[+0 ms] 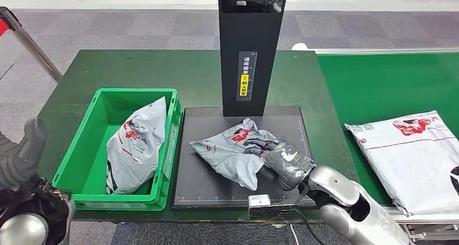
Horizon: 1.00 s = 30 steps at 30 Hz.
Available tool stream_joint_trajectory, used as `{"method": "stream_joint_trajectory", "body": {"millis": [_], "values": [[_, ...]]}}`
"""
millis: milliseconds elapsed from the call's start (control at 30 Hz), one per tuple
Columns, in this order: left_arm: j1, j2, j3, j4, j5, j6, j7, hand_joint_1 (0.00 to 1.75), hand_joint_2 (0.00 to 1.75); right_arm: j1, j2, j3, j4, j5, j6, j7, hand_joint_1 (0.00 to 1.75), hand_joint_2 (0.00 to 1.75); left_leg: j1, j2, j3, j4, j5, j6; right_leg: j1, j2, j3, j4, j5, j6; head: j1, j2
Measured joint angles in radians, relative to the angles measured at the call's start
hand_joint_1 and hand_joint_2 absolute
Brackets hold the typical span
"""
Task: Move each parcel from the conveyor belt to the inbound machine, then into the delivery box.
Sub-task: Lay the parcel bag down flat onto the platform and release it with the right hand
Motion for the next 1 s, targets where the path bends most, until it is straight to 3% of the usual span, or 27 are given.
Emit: {"method": "stream_joint_trajectory", "body": {"millis": [167,467,800,1000], "values": [[-0.007,0.0,0.0,0.007,0.0,0.0,-0.005,0.0,1.75,0.011,0.0,0.005,0.028,0.009,0.007,0.009,1.75,1.75,0.0,0.0,0.0,0.0,0.0,0.0,0.0,0.0,0.0,0.0,0.0,0.0,0.0,0.0],[-0.035,0.014,0.0,0.022,0.017,0.004,0.01,0.0,1.75,0.002,-0.037,0.012,0.141,-0.018,0.099,0.036,1.75,1.75,0.0,0.0,0.0,0.0,0.0,0.0,0.0,0.0,0.0,0.0,0.0,0.0,0.0,0.0],[-0.041,0.026,0.0,0.035,0.036,0.016,0.0,0.0,1.75,-0.026,-0.042,0.018,0.271,-0.023,0.082,0.036,1.75,1.75,0.0,0.0,0.0,0.0,0.0,0.0,0.0,0.0,0.0,0.0,0.0,0.0,0.0,0.0],[-0.051,0.026,0.0,0.04,0.036,0.017,0.006,0.0,1.75,-0.044,-0.019,0.028,0.336,0.004,0.047,0.054,1.75,1.75,0.0,0.0,0.0,0.0,0.0,0.0,0.0,0.0,0.0,0.0,0.0,0.0,0.0,0.0]]}}
